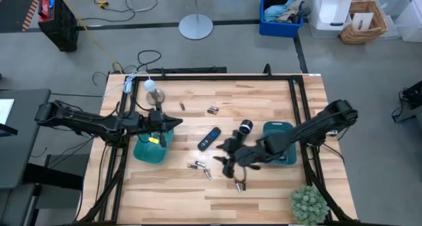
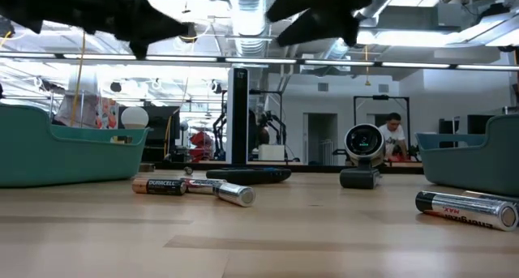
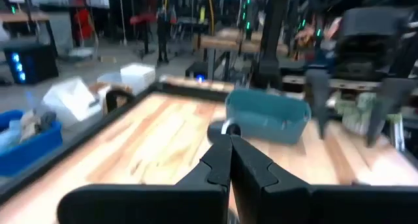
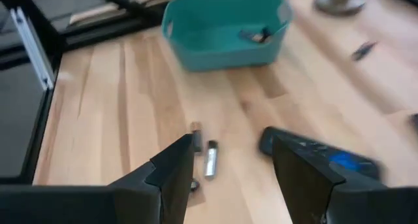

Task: Sort batteries
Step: Put the silver battery into the blue bin

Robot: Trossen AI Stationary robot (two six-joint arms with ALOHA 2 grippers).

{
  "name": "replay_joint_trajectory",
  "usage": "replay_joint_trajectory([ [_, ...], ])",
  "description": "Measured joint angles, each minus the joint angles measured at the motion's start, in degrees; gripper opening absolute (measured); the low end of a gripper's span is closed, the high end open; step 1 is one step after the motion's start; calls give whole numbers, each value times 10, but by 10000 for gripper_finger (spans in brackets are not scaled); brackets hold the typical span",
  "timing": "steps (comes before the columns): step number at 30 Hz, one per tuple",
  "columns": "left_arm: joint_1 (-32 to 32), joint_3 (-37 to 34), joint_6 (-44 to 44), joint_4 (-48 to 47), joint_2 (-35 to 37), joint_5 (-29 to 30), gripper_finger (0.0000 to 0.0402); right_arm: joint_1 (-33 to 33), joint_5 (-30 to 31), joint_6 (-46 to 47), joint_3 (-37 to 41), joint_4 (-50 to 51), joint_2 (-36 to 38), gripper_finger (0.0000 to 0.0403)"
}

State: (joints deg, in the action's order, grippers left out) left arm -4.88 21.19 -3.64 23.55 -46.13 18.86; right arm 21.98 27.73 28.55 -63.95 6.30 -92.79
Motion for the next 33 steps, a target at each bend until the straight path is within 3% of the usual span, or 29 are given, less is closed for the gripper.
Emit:
replay_joint_trajectory([
  [16,-65,0,4,-33,4,-1,0,10,-70,123,-220,169,-247,221],
  [26,-101,0,6,-32,5,8,0,20,-70,190,-289,251,-325,221],
  [33,-107,0,8,-24,5,12,0,20,-70,217,-296,268,-342,221],
])
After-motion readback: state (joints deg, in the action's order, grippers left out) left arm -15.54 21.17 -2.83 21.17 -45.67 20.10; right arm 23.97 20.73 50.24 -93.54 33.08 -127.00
